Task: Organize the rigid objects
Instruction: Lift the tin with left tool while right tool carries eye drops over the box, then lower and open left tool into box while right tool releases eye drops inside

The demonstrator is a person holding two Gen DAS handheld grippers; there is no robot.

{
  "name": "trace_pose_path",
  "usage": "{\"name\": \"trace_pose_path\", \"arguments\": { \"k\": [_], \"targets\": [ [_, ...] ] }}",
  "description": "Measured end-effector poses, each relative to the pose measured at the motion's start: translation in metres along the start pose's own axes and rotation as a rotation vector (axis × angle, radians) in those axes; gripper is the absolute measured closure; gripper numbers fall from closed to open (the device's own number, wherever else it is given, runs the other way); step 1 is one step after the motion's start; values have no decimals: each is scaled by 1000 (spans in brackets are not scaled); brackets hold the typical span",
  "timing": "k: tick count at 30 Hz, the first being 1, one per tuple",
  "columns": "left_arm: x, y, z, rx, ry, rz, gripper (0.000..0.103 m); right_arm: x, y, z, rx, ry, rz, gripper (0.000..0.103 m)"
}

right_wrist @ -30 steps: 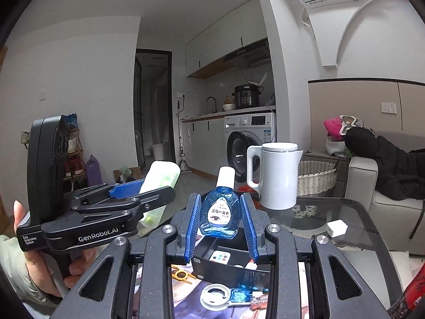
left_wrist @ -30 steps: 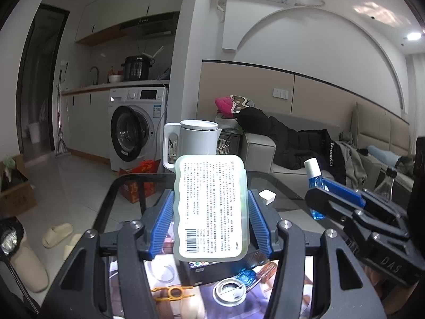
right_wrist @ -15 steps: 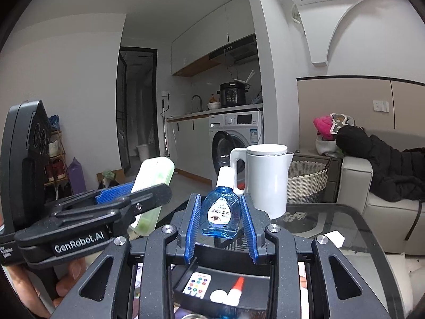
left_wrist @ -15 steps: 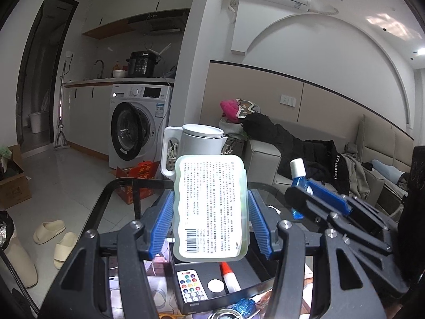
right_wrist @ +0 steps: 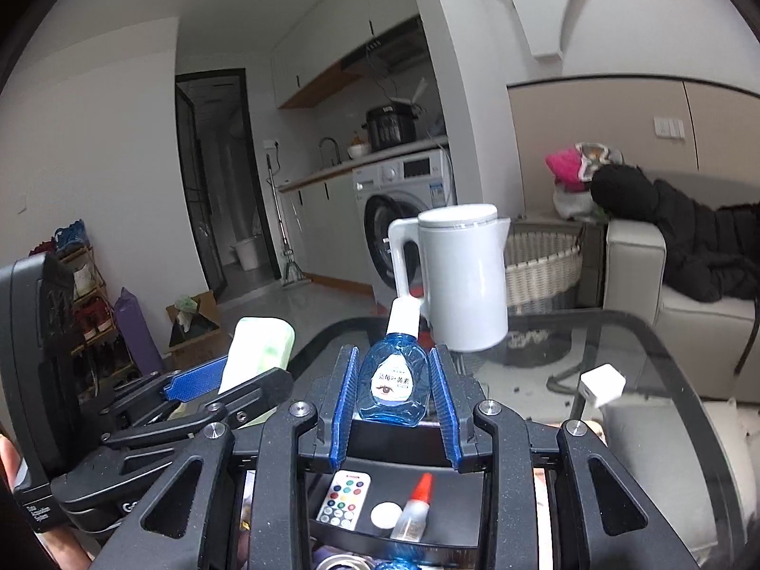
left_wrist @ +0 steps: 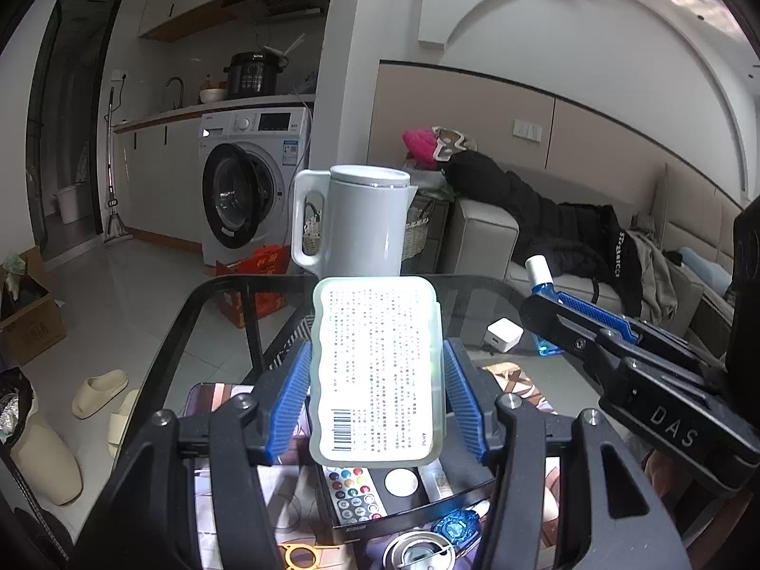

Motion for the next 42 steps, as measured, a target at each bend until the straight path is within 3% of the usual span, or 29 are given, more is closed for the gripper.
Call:
{"name": "trace_pose_path", "arguments": {
  "k": [8,18,25,42],
  "targets": [
    [29,12,15,9,-117,28,48,21,19,8,30,-84,39,72],
    [66,19,47,2,-309,72,48,51,46,42,90,-280,93,72],
    [78,24,64,0,-397,91,48,68,59,70,114,-402,100,72],
    [84,28,76,74,-465,58,48,80,63,100,178,-558,104,72]
  ]
}}
Point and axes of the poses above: each gripper's, at about its wrist camera, not at the fingertips, and x roughly the way its jaws point, y to its right, z to its underside, the point moved 8 cm from there along x, roughly the way its jaws point, and after that the axes turned 12 degrees about x, right-handed, at the moved point
